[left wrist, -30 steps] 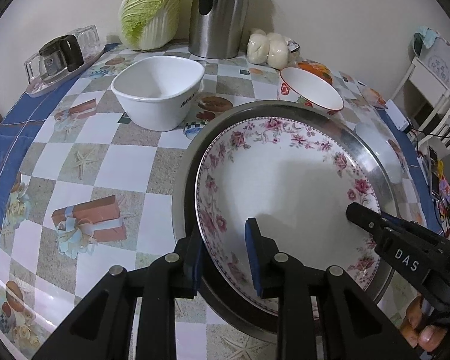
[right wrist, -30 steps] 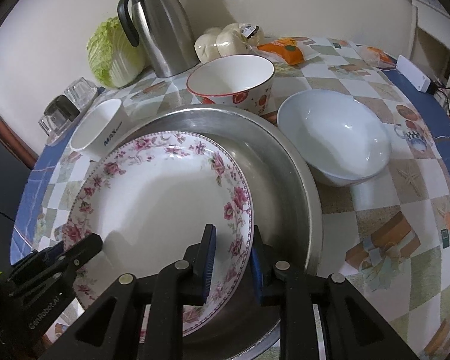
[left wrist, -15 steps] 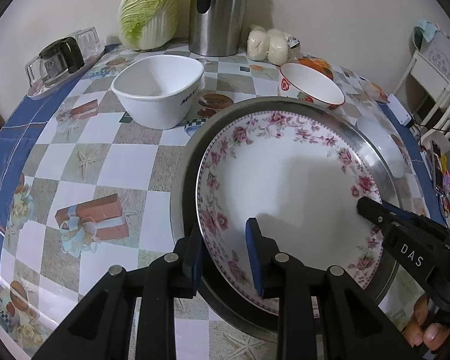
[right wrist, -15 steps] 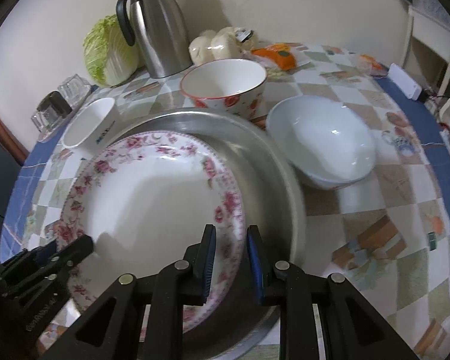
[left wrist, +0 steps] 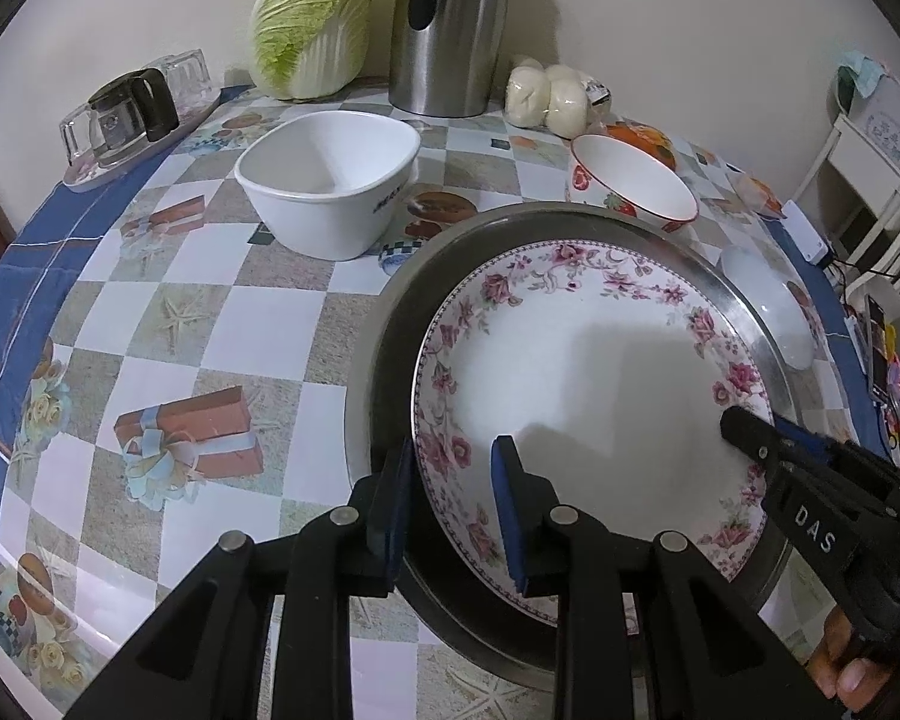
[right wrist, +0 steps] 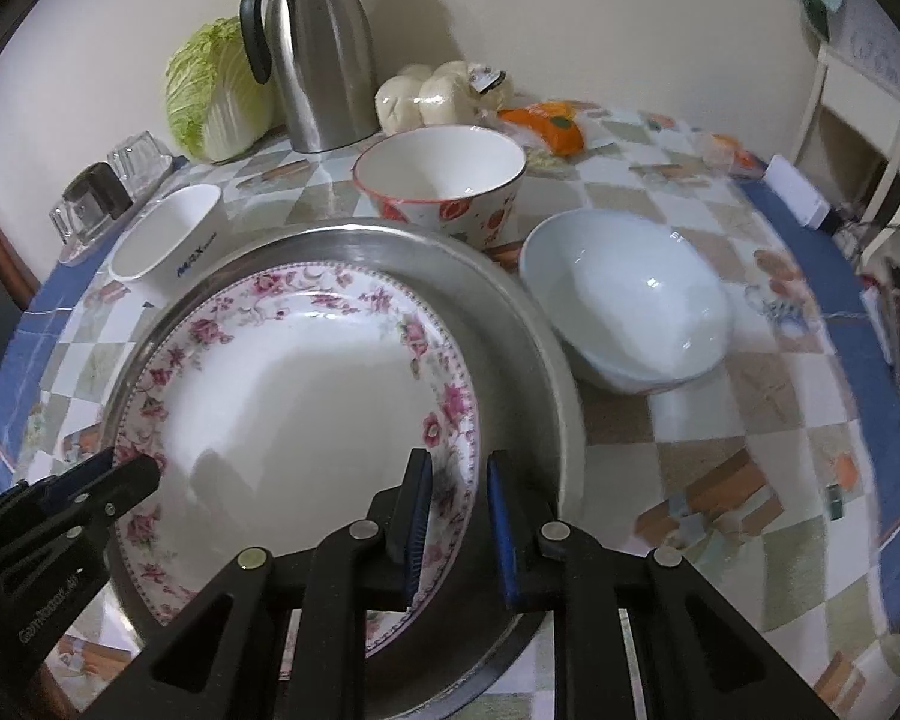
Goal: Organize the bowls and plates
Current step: 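Lower the floral plate into the steel basin with both grippers, then open both grippers to release the floral plate, then withdraw both grippers from the plate in the basin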
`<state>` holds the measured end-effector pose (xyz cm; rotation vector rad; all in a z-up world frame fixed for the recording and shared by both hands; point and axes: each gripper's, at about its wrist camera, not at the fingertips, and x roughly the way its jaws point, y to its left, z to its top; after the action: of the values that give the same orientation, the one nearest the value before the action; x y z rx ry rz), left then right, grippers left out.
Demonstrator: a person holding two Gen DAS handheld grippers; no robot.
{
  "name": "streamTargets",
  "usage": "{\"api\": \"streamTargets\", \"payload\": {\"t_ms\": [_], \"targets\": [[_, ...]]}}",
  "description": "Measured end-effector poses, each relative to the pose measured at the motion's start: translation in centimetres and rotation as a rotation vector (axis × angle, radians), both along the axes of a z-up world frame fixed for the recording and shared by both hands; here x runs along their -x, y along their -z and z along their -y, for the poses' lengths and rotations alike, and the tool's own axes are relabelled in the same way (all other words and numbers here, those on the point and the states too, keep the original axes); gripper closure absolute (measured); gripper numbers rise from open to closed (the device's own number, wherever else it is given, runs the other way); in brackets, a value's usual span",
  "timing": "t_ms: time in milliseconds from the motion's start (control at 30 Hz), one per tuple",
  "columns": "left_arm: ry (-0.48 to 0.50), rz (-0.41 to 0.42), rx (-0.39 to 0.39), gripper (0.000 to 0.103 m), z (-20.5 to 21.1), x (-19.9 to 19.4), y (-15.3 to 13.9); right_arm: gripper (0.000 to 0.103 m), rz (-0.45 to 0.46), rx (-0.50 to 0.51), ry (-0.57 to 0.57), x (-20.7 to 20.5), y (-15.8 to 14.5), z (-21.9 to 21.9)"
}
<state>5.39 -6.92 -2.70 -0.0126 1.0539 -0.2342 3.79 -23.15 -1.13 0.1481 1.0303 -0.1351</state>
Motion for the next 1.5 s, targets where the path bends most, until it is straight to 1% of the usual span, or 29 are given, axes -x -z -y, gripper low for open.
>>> {"api": "streamTargets", "payload": {"t_ms": [67, 233, 400, 433, 467, 533, 667, 733, 800, 867, 933, 1000, 1033, 1133, 1167, 1200, 1233, 1267, 1400, 1500], "targets": [[-0.014, 0.003, -0.005, 0.076, -0.1, 0.0, 0.0, 0.082, -0.001, -0.02, -0.01, 0.0, 0.1, -0.2], [-0.038, 0.006, -0.005, 0.076, -0.8, -0.2, 0.0, 0.082, 0.0, -0.006, -0.041, 0.0, 0.2, -1.1], [-0.036, 0.005, -0.008, 0.075, -0.7, -0.3, -0.1, 0.081, -0.001, -0.004, -0.044, 0.0, 0.2, -1.2], [-0.037, 0.005, -0.008, 0.074, -0.7, -0.3, -0.1, 0.081, 0.002, -0.005, -0.044, 0.1, 0.1, -1.2], [-0.038, 0.01, -0.006, 0.07, -0.7, -0.2, -0.3, 0.08, 0.006, -0.005, -0.043, 0.1, 0.0, -1.2], [-0.033, 0.037, 0.015, 0.066, -0.7, 0.1, -1.0, 0.079, 0.019, -0.008, -0.044, 0.2, -0.4, -1.2], [-0.008, 0.081, 0.058, 0.063, -0.6, 0.6, -2.1, 0.079, 0.038, -0.014, -0.037, 0.4, -1.0, -0.9], [-0.002, 0.102, 0.063, 0.062, -0.4, 0.8, -2.5, 0.079, 0.055, -0.019, -0.034, 0.6, -1.5, -0.8], [-0.002, 0.126, 0.072, 0.059, -0.4, 1.0, -3.0, 0.079, 0.078, -0.021, -0.032, 0.7, -1.9, -0.7], [-0.013, 0.143, 0.082, 0.05, -0.7, 1.1, -3.4, 0.079, 0.107, -0.028, -0.039, 0.9, -2.5, -0.8], [-0.029, 0.145, 0.083, 0.046, -1.0, 1.1, -3.5, 0.079, 0.13, -0.026, -0.048, 1.0, -3.1, -1.0], [-0.054, 0.128, 0.077, 0.043, -1.4, 0.8, -3.2, 0.079, 0.14, -0.02, -0.059, 1.1, -3.2, -1.3], [-0.065, 0.119, 0.072, 0.041, -1.6, 0.7, -3.1, 0.076, 0.141, -0.017, -0.064, 1.1, -3.3, -1.5], [-0.093, 0.102, 0.066, 0.04, -2.2, 0.5, -2.8, 0.068, 0.131, -0.01, -0.073, 0.9, -3.0, -1.8], [-0.102, 0.1, 0.065, 0.037, -2.4, 0.5, -2.7, 0.062, 0.129, -0.008, -0.074, 0.9, -2.9, -1.8], [-0.111, 0.098, 0.059, 0.034, -2.5, 0.5, -2.7, 0.059, 0.128, -0.007, -0.075, 0.9, -2.9, -1.8], [-0.12, 0.095, 0.049, 0.029, -2.6, 0.5, -2.6, 0.049, 0.128, -0.005, -0.075, 0.9, -2.9, -1.7], [-0.129, 0.089, 0.035, 0.025, -2.6, 0.4, -2.5, 0.043, 0.13, -0.002, -0.074, 0.9, -2.9, -1.7], [-0.144, 0.061, 0.011, 0.024, -2.9, 0.1, -1.8, 0.036, 0.122, 0.006, -0.078, 0.9, -2.7, -1.7], [-0.154, 0.06, -0.013, 0.023, -2.9, 0.0, -1.6, 0.031, 0.116, 0.026, -0.081, 0.8, -2.5, -1.8]]}}
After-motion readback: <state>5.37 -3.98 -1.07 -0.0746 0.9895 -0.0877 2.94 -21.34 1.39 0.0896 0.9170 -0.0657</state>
